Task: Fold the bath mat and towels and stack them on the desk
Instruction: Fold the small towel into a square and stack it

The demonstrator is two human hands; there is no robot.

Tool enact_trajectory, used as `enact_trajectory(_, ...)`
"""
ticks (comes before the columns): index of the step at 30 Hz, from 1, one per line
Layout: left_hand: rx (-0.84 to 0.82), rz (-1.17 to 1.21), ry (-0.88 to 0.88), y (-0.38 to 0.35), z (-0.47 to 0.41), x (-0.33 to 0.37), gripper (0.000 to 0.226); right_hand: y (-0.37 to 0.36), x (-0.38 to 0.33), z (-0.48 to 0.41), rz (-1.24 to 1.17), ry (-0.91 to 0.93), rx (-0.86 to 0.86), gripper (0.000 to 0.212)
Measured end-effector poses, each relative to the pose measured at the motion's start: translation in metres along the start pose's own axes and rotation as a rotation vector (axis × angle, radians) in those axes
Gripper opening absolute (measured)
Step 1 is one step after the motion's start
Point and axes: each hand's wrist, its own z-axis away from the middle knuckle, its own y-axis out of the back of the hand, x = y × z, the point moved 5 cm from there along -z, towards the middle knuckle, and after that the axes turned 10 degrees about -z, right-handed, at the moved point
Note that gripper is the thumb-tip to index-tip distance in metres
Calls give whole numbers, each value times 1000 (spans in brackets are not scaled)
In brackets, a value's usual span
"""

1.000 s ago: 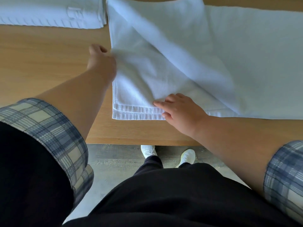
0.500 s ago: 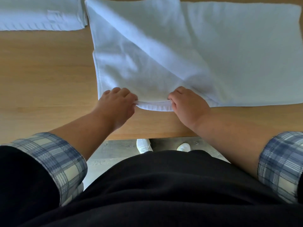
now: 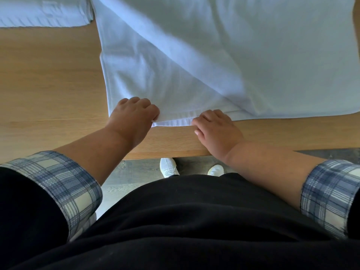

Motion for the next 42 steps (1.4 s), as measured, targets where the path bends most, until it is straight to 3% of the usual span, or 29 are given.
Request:
enact_trajectory(4, -63, 94, 1, 0, 3, -3, 9, -8, -6, 4, 48, -8, -76, 47)
enact_trajectory(12, -221, 103, -6, -13, 10, -1, 10, -10, -10, 2, 101, -45, -196, 59)
enact_trajectory(14, -271, 95, 24, -20, 12, 1, 11, -6, -11, 3, 84, -46, -184, 56)
enact_trajectory(17, -251, 88, 34, -24, 19, -3, 12, 12, -7, 8, -13, -61, -55, 33)
enact_trajectory(19, -195, 45, -12, -26, 23, -7, 21, 21, 3, 11, -38, -119, 12, 37)
enact_trajectory(22, -163, -69, -66, -29, 24, -8, 19, 19, 8, 9, 5, -163, -140, 55)
enact_trajectory(25, -147, -123, 43, -21, 14, -17, 14, 20, 6, -1, 14, -155, -247, 53)
enact_trajectory(29, -191, -11, 137, -12, 5, -30, 13, 32, 3, -20, -77, -178, -413, 65)
enact_trajectory(33, 33, 51, 62, 7, -1, -26, 20, 42, -6, -35, -56, -157, -610, 72)
enact_trajectory(36, -29, 65, 200, 4, -22, -32, 35, 57, -7, -57, -61, -151, -683, 65)
enact_trajectory(38, -125, 70, 302, -5, -28, -35, 48, 80, -7, -83, -230, -172, -530, 50)
enact_trajectory(40, -157, 47, 359, -12, -24, -33, 53, 116, 9, -114, -416, -194, -49, 33)
enact_trajectory(42, -187, 11, 393, -14, -19, -27, 56, 143, 42, -139, -508, -327, 348, 38)
